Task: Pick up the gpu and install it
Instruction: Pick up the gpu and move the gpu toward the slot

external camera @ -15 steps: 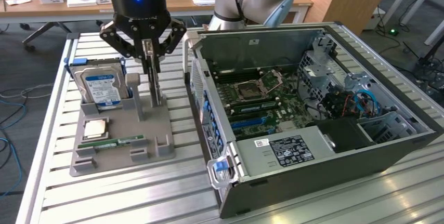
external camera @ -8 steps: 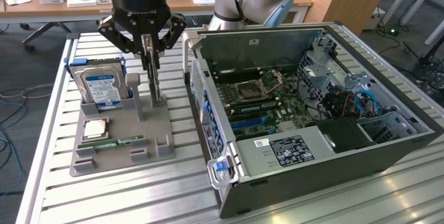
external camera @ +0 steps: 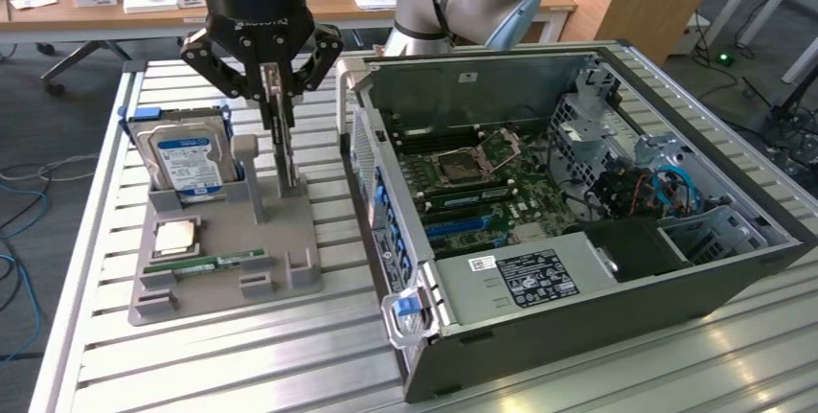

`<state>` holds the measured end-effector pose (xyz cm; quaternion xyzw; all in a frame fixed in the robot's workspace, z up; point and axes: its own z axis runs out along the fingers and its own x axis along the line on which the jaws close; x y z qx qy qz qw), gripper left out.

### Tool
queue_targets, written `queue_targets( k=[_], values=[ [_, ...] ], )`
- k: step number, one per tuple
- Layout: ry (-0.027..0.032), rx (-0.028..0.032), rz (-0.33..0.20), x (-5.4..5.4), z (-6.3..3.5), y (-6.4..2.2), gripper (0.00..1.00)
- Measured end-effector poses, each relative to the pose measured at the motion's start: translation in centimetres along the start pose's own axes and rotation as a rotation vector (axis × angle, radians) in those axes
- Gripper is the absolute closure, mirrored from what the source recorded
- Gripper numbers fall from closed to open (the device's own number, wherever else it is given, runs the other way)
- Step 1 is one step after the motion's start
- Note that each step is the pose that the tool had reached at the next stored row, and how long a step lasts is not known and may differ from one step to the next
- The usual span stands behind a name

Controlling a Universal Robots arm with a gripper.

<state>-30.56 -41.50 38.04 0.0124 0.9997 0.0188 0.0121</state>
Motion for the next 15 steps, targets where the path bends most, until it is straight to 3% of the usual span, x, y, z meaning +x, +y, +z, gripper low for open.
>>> queue_targets(
  k=[6, 15],
  values=[
    [0.0002, 0.0001, 0.0, 0.0, -0.17, 0.01, 0.74],
    [0.0001, 0.0, 0.0, 0.0, -1.34, 0.05, 0.74]
  ],
)
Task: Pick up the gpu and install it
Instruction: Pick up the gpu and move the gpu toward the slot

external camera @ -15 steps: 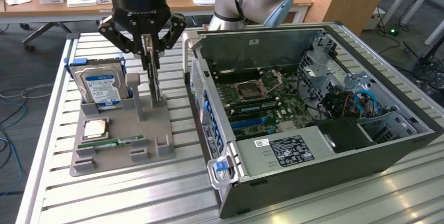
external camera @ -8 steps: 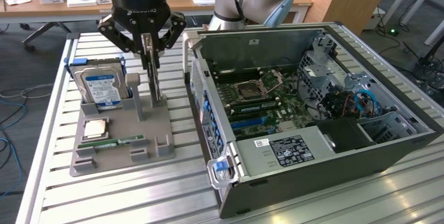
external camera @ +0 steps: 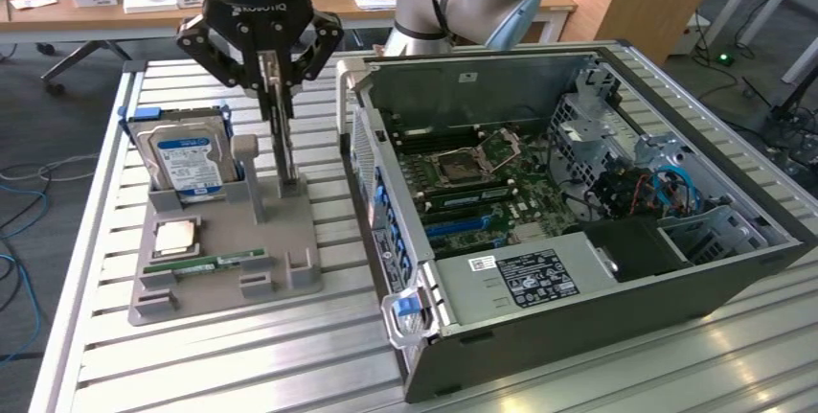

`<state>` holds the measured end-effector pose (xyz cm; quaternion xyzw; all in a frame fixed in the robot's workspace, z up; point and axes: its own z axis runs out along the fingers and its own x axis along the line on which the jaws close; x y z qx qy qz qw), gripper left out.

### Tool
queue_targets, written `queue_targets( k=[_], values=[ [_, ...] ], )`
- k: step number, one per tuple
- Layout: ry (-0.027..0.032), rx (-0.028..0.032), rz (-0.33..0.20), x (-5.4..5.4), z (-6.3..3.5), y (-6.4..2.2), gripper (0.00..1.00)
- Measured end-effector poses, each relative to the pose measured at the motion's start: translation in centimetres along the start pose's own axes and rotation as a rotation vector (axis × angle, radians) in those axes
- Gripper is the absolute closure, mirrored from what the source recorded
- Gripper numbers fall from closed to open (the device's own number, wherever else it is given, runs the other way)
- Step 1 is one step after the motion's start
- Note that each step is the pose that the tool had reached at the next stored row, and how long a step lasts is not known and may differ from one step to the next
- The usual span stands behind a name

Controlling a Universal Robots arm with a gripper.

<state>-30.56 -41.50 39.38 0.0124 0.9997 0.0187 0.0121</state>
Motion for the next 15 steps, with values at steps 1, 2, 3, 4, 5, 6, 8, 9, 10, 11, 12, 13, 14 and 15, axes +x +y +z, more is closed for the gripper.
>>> queue_targets(
  k=[1, 2, 3, 4, 5, 6, 8, 9, 10, 11, 12, 13, 14, 15],
  values=[
    [-0.0001, -0.0001, 0.0, 0.0, -0.15, 0.01, 0.74],
    [0.0, -0.0001, 0.0, 0.0, -0.31, 0.01, 0.74],
    [-0.0001, -0.0001, 0.0, 0.0, -0.47, 0.02, 0.74],
    [-0.0001, -0.0001, 0.0, 0.0, -0.62, 0.02, 0.74],
    [-0.0001, 0.0, 0.0, 0.0, -0.78, 0.03, 0.74],
    [-0.0001, -0.0001, 0.0, 0.0, -0.93, 0.03, 0.74],
    [0.0, 0.0, 0.0, 0.0, -1.25, 0.05, 0.74],
    [-0.0001, -0.0001, 0.0, 0.0, -1.42, 0.05, 0.74],
    [-0.0001, -0.0001, 0.0, 0.0, -1.59, 0.06, 0.74],
    [-0.0001, -0.0001, 0.0, 0.0, -1.79, 0.07, 0.74],
    [-0.0001, 0.0, 0.0, 0.0, -1.96, 0.07, 0.74],
    [-0.0001, -0.0001, 0.0, 0.0, -2.13, 0.08, 0.74],
    [-0.0001, -0.0001, 0.0, -0.1, -2.3, 0.09, 0.74],
    [0.0, -0.0001, 0.0, -0.1, -2.46, 0.09, 0.74]
  ],
)
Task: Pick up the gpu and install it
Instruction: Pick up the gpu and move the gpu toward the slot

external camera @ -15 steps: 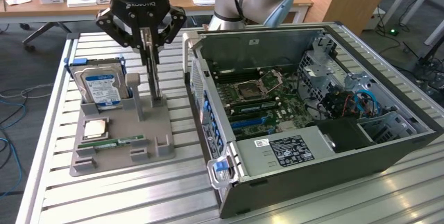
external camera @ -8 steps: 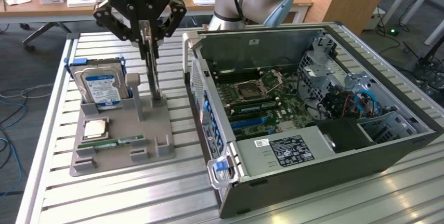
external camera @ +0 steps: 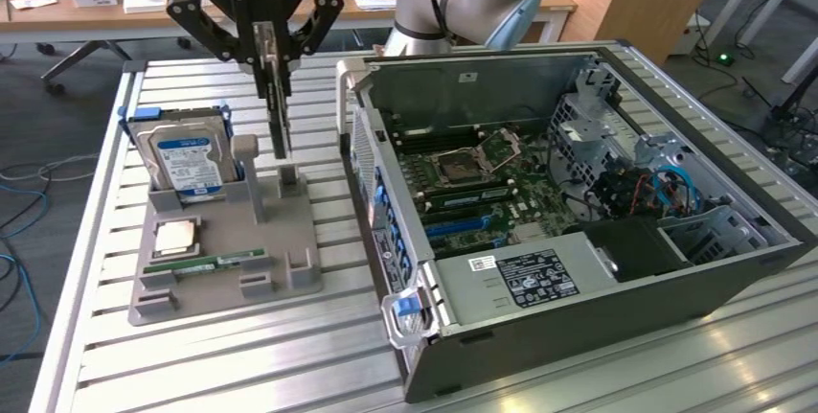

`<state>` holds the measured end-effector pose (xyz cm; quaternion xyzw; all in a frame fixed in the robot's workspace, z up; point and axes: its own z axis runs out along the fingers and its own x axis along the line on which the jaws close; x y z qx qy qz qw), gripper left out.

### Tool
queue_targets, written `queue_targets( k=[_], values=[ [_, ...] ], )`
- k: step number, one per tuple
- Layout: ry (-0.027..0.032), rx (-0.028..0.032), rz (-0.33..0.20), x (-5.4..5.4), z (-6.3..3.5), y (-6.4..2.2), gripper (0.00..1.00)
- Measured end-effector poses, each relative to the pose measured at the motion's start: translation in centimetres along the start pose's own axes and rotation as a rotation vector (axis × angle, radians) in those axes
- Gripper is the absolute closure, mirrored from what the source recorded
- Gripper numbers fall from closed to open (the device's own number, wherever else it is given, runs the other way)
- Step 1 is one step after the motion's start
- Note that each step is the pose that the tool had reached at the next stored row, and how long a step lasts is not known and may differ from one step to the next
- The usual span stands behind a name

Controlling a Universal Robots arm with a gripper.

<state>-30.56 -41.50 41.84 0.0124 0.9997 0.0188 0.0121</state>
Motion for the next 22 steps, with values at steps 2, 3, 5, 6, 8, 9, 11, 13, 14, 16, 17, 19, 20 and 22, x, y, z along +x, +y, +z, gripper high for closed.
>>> queue_targets(
  k=[2, 3, 5, 6, 8, 9, 11, 13, 14, 16, 17, 19, 20, 22],
  values=[
    [-0.0001, 0.0, 0.0, -0.01, -0.3, 0.01, 0.74],
    [-0.0001, 0.0, 0.0, -0.01, -0.45, 0.02, 0.74],
    [0.0, 0.0, 0.0, -0.01, -0.67, 0.03, 0.74],
    [0.0, 0.0, 0.0, -0.02, -0.76, 0.03, 0.74],
    [-0.0001, 0.0, 0.0, -0.02, -0.81, 0.03, 0.74],
    [-0.0001, 0.0, 0.0, -0.02, -0.81, 0.03, 0.74],
    [0.0, 0.0, 0.0, -0.02, -0.81, 0.03, 0.74],
    [0.0, 0.0, 0.0, -0.02, -0.81, 0.03, 0.74],
    [0.0, 0.0, 0.0, -0.02, -0.81, 0.03, 0.74],
    [0.0, 0.0, 0.0, -0.02, -0.81, 0.03, 0.74],
    [0.0, 0.0, 0.0, -0.02, -0.81, 0.03, 0.74],
    [0.0, 0.0, 0.0, -0.02, -0.81, 0.03, 0.74],
    [0.0001, 0.0, 0.0, -0.06, -0.82, 0.03, 0.74],
    [0.0001, 0.0, 0.0, -0.23, -0.81, 0.03, 0.74]
  ],
)
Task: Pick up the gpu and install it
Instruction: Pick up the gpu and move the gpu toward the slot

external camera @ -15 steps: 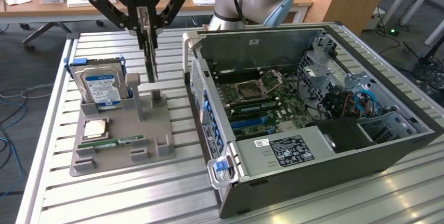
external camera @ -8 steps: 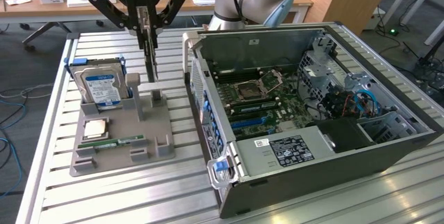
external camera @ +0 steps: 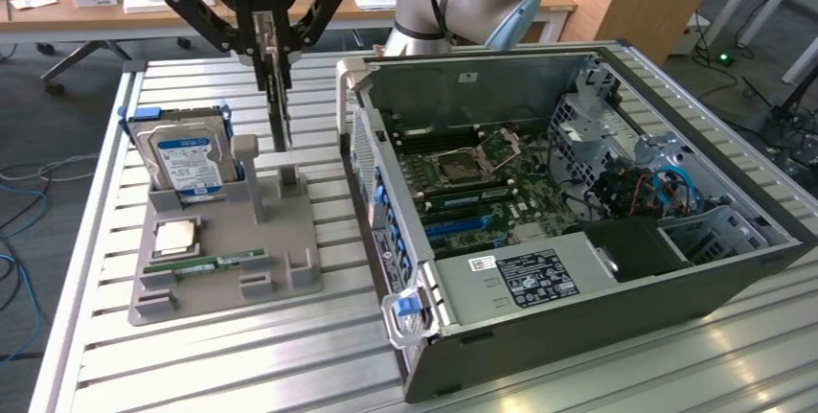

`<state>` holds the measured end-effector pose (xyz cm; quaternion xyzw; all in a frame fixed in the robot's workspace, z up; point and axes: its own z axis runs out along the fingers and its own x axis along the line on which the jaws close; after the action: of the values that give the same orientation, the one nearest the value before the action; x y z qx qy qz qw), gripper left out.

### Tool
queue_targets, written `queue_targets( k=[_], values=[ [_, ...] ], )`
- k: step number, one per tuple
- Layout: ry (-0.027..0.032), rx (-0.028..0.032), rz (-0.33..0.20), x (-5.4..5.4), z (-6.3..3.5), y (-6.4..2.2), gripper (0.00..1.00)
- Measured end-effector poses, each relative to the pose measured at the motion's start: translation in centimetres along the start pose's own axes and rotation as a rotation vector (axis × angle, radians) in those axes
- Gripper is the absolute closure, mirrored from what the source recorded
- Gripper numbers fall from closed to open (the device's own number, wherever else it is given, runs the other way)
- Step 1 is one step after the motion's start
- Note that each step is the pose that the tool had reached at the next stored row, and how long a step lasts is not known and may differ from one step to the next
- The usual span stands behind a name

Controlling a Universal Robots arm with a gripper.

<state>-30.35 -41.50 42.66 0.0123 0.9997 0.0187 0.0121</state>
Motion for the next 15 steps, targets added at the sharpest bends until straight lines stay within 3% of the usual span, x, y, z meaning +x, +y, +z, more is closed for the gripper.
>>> queue_targets(
  k=[15],
  values=[
    [0.0, -0.001, 0.0, -3.2, 0.08, 0.08, 0.74]
  ],
)
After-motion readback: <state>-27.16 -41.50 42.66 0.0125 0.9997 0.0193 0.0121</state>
